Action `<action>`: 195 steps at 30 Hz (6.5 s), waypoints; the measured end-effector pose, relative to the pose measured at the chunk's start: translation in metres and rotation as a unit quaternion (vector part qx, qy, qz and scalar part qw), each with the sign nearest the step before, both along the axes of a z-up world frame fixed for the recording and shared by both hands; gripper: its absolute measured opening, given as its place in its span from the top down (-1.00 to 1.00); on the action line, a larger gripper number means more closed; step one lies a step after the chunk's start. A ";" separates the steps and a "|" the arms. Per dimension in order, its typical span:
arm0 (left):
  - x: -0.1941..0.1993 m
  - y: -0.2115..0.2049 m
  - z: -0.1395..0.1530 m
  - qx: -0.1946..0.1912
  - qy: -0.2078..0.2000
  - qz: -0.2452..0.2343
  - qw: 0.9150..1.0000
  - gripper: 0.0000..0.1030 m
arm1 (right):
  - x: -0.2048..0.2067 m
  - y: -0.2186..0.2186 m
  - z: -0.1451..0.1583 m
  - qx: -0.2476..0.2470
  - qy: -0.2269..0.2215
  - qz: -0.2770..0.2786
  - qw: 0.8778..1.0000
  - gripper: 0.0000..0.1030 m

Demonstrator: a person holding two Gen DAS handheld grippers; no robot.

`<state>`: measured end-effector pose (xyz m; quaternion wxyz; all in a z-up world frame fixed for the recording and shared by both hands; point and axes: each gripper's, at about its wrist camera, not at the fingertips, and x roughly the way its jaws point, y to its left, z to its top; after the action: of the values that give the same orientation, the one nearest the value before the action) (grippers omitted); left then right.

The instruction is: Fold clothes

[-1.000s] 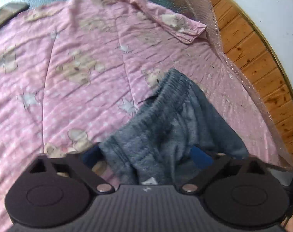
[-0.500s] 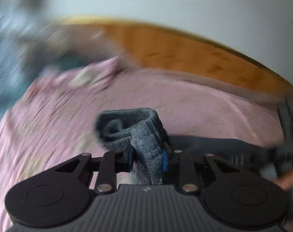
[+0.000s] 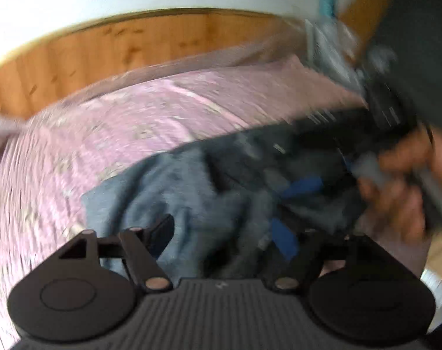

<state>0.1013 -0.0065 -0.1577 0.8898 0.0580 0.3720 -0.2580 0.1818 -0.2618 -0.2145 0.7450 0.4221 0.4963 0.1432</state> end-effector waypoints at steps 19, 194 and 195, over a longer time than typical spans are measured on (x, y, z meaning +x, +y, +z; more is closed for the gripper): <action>0.139 0.084 -0.060 -0.096 0.157 0.193 0.964 -0.47 | 0.002 0.169 0.043 -0.309 -0.127 0.195 0.922 0.75; -0.006 -0.028 -0.074 -0.150 0.321 0.120 0.927 0.43 | 0.012 -0.053 0.132 -0.252 -0.151 0.341 0.893 0.12; -0.005 -0.029 -0.082 -0.136 0.334 0.115 0.926 0.44 | 0.013 -0.059 0.128 -0.270 -0.143 0.329 0.893 -0.09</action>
<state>0.0961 -0.0358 -0.2395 0.7366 -0.1958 0.6135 -0.2067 0.1944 -0.3205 -0.0862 0.8036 -0.0083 0.5143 0.2996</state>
